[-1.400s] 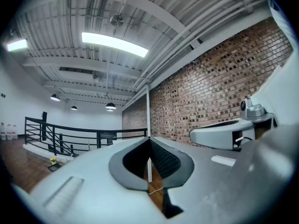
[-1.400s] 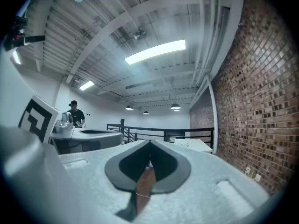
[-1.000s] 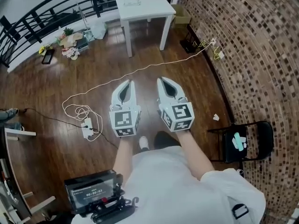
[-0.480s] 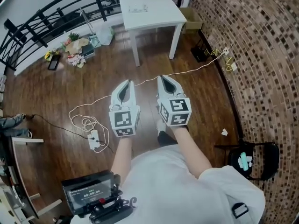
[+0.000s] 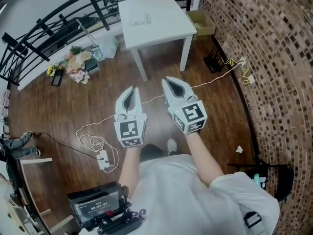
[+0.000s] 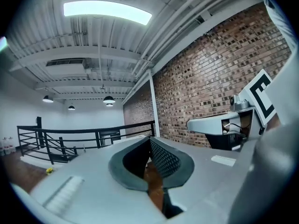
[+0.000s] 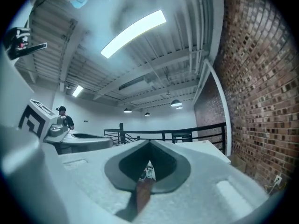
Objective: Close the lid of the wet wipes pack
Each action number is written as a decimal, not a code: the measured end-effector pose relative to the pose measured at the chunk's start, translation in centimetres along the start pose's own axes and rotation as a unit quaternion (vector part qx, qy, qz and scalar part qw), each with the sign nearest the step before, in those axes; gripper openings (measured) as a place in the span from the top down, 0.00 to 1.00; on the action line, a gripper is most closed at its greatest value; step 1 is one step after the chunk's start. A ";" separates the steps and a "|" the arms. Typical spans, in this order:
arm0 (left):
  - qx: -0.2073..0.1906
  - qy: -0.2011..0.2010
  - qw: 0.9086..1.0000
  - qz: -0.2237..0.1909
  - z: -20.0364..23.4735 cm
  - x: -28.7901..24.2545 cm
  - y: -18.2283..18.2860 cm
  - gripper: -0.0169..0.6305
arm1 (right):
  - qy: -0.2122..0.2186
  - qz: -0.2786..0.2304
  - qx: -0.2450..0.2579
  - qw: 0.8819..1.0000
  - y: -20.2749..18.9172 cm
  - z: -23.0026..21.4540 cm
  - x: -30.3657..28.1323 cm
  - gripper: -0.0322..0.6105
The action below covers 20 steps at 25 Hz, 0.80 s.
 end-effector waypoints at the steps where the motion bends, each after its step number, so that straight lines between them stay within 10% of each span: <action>1: 0.002 -0.001 1.000 0.002 0.2 -1.0 -0.3 0.95 | 0.003 0.007 -0.006 1.000 -0.5 -0.8 -0.8 0.97; 8: 0.017 -0.001 0.999 0.037 5.8 -10.4 -3.3 0.95 | -0.004 0.034 -0.018 0.999 -3.8 -4.2 -10.1 0.97; 20: 0.038 -0.026 0.998 -0.031 20.0 -30.2 0.6 0.95 | 0.013 -0.001 -0.024 1.000 -0.4 -8.8 -30.6 0.97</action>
Point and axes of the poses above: the fingertips, and each gripper's own axes: x backward along the fingers, z to its left, y out of its top, the point moved 5 cm from there along x, backward along the fingers, and after that the axes turned 4 degrees about y, right-handed, at the moved point
